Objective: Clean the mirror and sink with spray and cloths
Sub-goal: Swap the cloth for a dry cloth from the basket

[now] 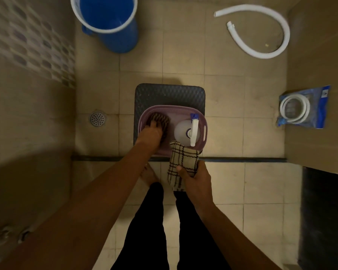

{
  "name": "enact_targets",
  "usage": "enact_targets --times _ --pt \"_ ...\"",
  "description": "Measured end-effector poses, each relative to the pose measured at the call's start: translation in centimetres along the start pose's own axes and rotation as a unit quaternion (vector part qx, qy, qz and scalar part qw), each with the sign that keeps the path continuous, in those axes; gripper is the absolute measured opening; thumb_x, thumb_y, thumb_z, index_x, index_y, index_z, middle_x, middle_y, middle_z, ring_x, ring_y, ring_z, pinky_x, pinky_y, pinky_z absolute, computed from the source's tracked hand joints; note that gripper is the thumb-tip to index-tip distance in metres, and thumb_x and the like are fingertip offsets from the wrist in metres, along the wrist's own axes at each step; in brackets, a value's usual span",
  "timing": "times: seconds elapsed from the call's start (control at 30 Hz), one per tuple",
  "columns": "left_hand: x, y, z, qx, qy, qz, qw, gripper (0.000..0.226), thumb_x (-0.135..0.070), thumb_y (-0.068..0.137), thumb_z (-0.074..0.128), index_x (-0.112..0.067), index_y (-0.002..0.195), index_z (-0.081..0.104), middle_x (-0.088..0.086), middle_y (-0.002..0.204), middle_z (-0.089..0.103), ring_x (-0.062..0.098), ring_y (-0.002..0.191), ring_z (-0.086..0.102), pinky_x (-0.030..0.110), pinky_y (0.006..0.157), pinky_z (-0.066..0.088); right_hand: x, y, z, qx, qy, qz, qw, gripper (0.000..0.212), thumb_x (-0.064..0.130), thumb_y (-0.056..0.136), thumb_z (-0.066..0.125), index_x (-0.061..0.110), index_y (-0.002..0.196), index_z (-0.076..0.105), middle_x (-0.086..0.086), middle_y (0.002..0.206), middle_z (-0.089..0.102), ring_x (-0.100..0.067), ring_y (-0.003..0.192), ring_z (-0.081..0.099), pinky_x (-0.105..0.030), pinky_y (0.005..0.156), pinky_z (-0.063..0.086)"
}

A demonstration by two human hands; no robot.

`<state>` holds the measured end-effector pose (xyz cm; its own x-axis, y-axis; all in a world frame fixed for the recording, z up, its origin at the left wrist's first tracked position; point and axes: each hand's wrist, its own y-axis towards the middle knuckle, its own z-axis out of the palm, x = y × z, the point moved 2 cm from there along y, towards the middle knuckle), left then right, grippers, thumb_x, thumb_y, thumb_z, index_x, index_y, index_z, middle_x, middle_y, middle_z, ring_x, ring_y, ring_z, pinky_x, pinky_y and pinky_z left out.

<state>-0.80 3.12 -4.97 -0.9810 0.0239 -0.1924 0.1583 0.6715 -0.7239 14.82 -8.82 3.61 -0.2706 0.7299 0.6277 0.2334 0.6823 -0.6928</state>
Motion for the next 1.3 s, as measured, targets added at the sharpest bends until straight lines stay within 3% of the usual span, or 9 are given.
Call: enact_targets --times 0.13,0.3,0.47,0.67,0.83,1.07,1.13,1.2,1.3 --pt "0.2 -4.6 -2.1 -0.134 -0.182 0.011 0.974 0.056 -0.008 0.089 0.059 -0.005 0.142 0.043 0.021 0.136 0.049 0.040 0.110 0.058 0.047 0.090 0.051 2.9 -1.4 0.1 -0.004 -0.003 -0.040 0.999 0.034 0.029 0.083 0.072 0.031 0.109 0.051 0.010 0.106 0.064 -0.014 0.105 0.062 -0.040 0.093 0.052" --pt "-0.8 -14.0 -6.2 -0.312 -0.403 -0.018 0.860 0.033 -0.005 0.098 0.047 -0.009 0.128 0.061 0.010 0.119 0.066 0.023 0.104 0.063 0.034 0.091 0.051 8.5 -3.6 0.6 -0.009 -0.002 -0.101 0.995 0.037 0.028 0.085 0.071 0.019 0.117 0.054 0.006 0.109 0.066 -0.012 0.102 0.064 -0.031 0.087 0.055" --pt "-1.7 -19.4 -8.5 -0.242 -0.611 0.055 0.752 0.040 -0.045 0.093 0.053 -0.020 0.121 0.067 -0.002 0.104 0.073 0.014 0.098 0.069 0.035 0.088 0.056 14.3 -6.3 1.5 -0.003 -0.040 -0.215 0.976 0.021 0.014 0.089 0.065 0.019 0.107 0.055 0.017 0.091 0.061 0.008 0.083 0.059 -0.008 0.071 0.049" --pt "-1.1 -21.1 -11.8 -0.233 -0.742 0.010 0.629 0.013 -0.011 0.092 0.066 -0.012 0.103 0.072 0.005 0.095 0.076 0.018 0.092 0.072 0.025 0.079 0.054 17.2 -8.7 2.5 0.057 -0.126 -0.302 0.943 0.033 0.018 0.087 0.066 0.022 0.118 0.053 0.006 0.109 0.065 -0.006 0.100 0.061 -0.020 0.081 0.051" --pt "-0.4 -24.0 -13.2 -0.229 -0.795 -0.047 0.560 0.026 -0.017 0.100 0.050 -0.010 0.089 0.073 0.003 0.083 0.074 0.013 0.078 0.068 0.028 0.072 0.051 19.2 -9.6 2.0 0.119 -0.128 -0.342 0.923 0.026 0.035 0.083 0.071 0.028 0.105 0.059 0.009 0.105 0.063 -0.007 0.099 0.059 -0.025 0.084 0.049" --pt "-1.2 -28.4 -13.6 -0.210 -0.915 -0.022 0.345 0.044 -0.026 0.098 0.035 -0.003 0.120 0.066 0.015 0.102 0.075 0.026 0.088 0.073 0.035 0.073 0.057 22.0 -10.5 -0.1 0.156 -0.104 -0.362 0.913 0.024 0.023 0.084 0.073 0.022 0.100 0.055 0.019 0.085 0.057 0.005 0.077 0.055 -0.007 0.065 0.041" --pt "-1.7 -30.5 -13.5 -0.222 -0.914 0.002 0.339 0.038 -0.025 0.099 0.040 -0.005 0.114 0.068 0.015 0.100 0.076 0.027 0.084 0.074 0.035 0.066 0.060 22.9 -10.8 -0.6 0.181 -0.120 -0.384 0.897 0.024 0.018 0.085 0.072 0.017 0.103 0.056 0.020 0.084 0.056 0.010 0.072 0.051 -0.003 0.060 0.039" --pt "-2.3 -32.2 -13.3 -0.258 -0.888 0.002 0.380 0.024 -0.019 0.097 0.051 -0.009 0.107 0.070 0.014 0.100 0.076 0.026 0.085 0.075 0.035 0.065 0.060 23.5 -11.0 -0.6 0.198 -0.135 -0.405 0.882 0.027 0.018 0.085 0.072 0.013 0.108 0.059 0.013 0.089 0.059 0.008 0.075 0.053 -0.003 0.060 0.038" --pt "-2.6 -34.2 -12.0 -0.310 -0.865 -0.028 0.394 0.018 -0.011 0.094 0.057 -0.010 0.108 0.068 0.012 0.101 0.076 0.025 0.089 0.074 0.037 0.073 0.061 23.5 -11.9 -0.1 0.236 -0.161 -0.411 0.866 0.036 0.023 0.085 0.072 0.010 0.116 0.058 0.004 0.102 0.062 -0.009 0.090 0.059 -0.014 0.068 0.042"
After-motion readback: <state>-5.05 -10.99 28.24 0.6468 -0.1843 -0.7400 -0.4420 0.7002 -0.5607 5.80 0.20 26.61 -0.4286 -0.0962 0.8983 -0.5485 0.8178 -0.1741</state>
